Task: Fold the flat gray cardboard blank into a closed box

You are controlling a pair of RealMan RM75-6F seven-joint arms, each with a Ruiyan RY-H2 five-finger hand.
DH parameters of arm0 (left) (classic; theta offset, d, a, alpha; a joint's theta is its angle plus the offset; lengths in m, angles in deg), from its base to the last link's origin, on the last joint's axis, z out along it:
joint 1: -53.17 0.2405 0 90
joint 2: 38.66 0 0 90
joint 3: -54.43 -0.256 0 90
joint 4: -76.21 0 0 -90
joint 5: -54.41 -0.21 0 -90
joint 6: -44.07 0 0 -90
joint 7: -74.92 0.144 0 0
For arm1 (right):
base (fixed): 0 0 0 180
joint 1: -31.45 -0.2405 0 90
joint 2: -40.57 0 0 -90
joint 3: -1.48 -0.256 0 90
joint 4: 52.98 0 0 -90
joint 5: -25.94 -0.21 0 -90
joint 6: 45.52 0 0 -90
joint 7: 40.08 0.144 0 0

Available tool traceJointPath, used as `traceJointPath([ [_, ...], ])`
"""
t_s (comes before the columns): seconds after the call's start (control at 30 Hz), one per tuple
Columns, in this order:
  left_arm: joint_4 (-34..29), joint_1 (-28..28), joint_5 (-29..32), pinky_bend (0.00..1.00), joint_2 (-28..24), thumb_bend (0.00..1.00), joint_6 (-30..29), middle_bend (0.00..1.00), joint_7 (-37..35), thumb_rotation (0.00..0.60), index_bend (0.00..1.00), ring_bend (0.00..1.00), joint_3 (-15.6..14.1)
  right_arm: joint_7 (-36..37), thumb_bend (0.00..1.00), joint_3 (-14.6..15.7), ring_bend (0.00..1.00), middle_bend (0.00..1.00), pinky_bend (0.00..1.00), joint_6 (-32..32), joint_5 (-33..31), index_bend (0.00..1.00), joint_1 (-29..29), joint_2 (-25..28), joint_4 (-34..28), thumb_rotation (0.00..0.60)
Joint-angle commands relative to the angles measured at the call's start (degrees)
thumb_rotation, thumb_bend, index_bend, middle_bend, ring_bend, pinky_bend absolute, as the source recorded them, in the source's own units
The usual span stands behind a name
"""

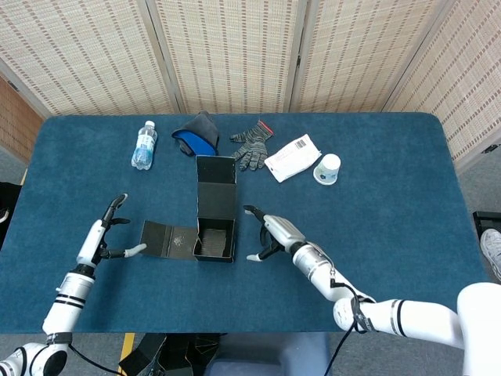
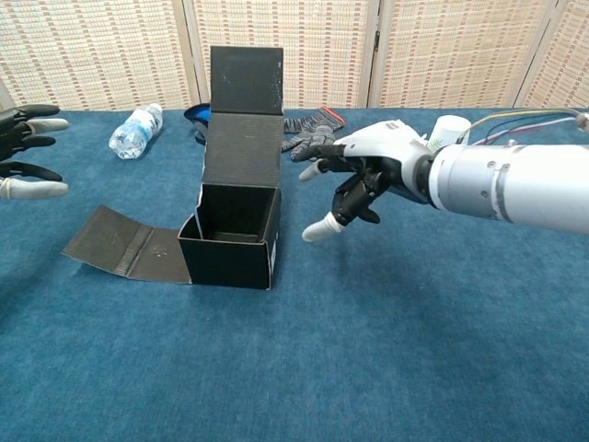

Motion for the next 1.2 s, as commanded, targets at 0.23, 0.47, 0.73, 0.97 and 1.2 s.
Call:
traceJointPath([
  [0.23, -0.5, -0.39, -0.92, 0.25, -0.07, 0.1, 0.35, 0.0, -0.63, 0.6, 0.0, 0.0, -0.02, -1.97, 0.0, 3.37, 0.59, 0.05, 0.78, -8.7, 0.32, 0.0, 4.51, -4.37, -1.75, 0.6],
  [0.47, -1.14, -0.16, -1.24, 0.25, -0.75, 0.1, 0.31, 0.0, -1.36, 0.6, 0.0, 0.0, -0.2, -2.76, 0.0, 2.99, 0.6, 0.05, 0.78, -10.78, -0.09, 0.0, 5.14, -11.0, 2.01, 0.6],
  [0.73, -0.78, 0.72, -1.78, 0.25, -1.41, 0.1, -0.99, 0.0, -3.05, 0.6, 0.0, 0.0, -0.34, -3.91, 0.0, 1.32, 0.6, 0.05, 0.78, -11.22, 2.02, 0.0, 4.42, -16.88, 7.88, 0.6],
  [0.97, -0.3, 1.02, -2.0, 0.25, -1.88, 0.1, -1.17, 0.0, -4.41, 0.6, 0.0, 0.0, -0.42, -3.48, 0.0, -0.36, 0.61, 0.07, 0.78, -8.96, 3.0, 0.0, 3.8, -18.94, 11.71, 0.6],
  [1.2, 0.05, 0.97, -2.03, 0.25, -1.95, 0.1, -1.13, 0.0, -4.92, 0.6, 0.0, 0.0, -0.31, -2.07, 0.0, -1.92, 0.61, 0.09, 0.78, -6.7, 4.05, 0.0, 3.07, -21.36, 15.73, 0.6],
])
